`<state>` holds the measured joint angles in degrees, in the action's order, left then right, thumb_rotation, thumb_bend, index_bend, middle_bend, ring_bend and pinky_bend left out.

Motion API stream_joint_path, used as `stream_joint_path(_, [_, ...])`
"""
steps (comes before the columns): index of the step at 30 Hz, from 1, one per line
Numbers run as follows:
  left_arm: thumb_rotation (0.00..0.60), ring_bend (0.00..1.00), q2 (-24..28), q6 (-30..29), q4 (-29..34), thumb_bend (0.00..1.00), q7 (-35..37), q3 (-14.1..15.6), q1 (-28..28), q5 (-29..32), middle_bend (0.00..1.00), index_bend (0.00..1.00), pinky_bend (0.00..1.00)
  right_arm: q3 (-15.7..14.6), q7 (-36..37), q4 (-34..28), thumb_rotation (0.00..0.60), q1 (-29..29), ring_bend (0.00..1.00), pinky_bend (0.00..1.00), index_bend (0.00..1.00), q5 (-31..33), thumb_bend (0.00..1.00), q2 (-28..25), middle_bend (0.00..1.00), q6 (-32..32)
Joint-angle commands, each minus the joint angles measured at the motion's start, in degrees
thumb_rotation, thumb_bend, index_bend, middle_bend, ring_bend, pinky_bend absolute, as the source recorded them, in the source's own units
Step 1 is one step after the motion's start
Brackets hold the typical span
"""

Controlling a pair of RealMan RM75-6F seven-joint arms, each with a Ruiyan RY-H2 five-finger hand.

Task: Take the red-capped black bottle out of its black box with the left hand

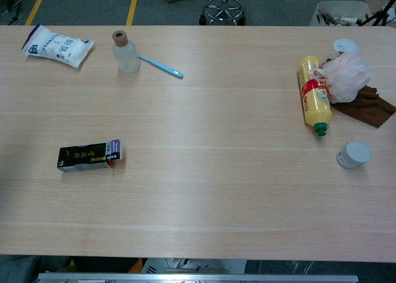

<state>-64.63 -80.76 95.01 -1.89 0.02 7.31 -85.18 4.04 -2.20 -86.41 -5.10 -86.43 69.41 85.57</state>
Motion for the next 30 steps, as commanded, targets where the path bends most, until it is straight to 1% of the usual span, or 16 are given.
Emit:
stream_joint_path(1, [0.6,0.27,0.1,-0.1,0.0,0.03,0.1,0.0,-0.1,0.1,0.28,0.38,0.42,0.0,0.1,0.2,0.6,0.0,0.08,0.23,0.16,0.2,0.08,0.1,0.15,-0.1])
stream_joint_path(13, [0.6,0.27,0.4,1.1,1.2,0.03,-0.9,0.3,0.1,0.0,0.28,0.37,0.42,0.2,1.3,-0.3,0.6,-0.2,0.09,0.23,0.16,-0.2,0.08,-0.4,0.16,0.0])
stream_joint_path(15, [0.6,0.27,0.7,1.9,1.9,0.03,-1.1,0.5,0.5,-0.1,0.28,0.36,0.38,0.4,1.9,-0.7,0.6,-0.2,0.09,0.23,0.16,-0.1,0.08,-0.9,0.16,0.0])
stream_joint_path(18, [0.6,0.26,0.9,2.9,2.9,0.03,-1.6,0.7,1.0,-0.3,0.27,0.34,0.24,0.7,2.4,-1.0,0.6,-0.4,0.09,0.23,0.16,0.0,0.08,-1.6,0.16,-0.2])
stream_joint_path(20, [0.6,0.25,0.8,3.5,3.4,0.02,-2.1,1.0,1.2,-0.5,0.26,0.33,0.2,1.0,2.5,-1.0,0.6,-0.6,0.09,0.23,0.16,-0.1,0.08,-1.9,0.16,0.1])
stream_joint_path(26, [0.6,0.21,0.8,4.2,4.4,0.02,-3.0,2.0,1.2,-1.0,0.24,0.3,0.16,1.3,2.1,-1.7,0.6,-0.6,0.09,0.23,0.16,-1.2,0.08,-2.5,0.16,1.4])
stream_joint_path(27, [0.6,0.2,0.8,5.1,4.9,0.02,-3.3,2.4,1.3,-1.0,0.23,0.29,0.16,1.8,2.3,-2.2,0.6,-0.7,0.09,0.23,0.16,-1.3,0.08,-3.0,0.16,2.0])
stream_joint_path(30, [0.6,0.16,0.7,6.5,5.7,0.02,-4.9,2.5,1.8,0.0,0.19,0.26,0.16,2.5,2.2,-3.0,0.6,-0.9,0.08,0.23,0.16,-1.0,0.08,-4.0,0.16,2.1])
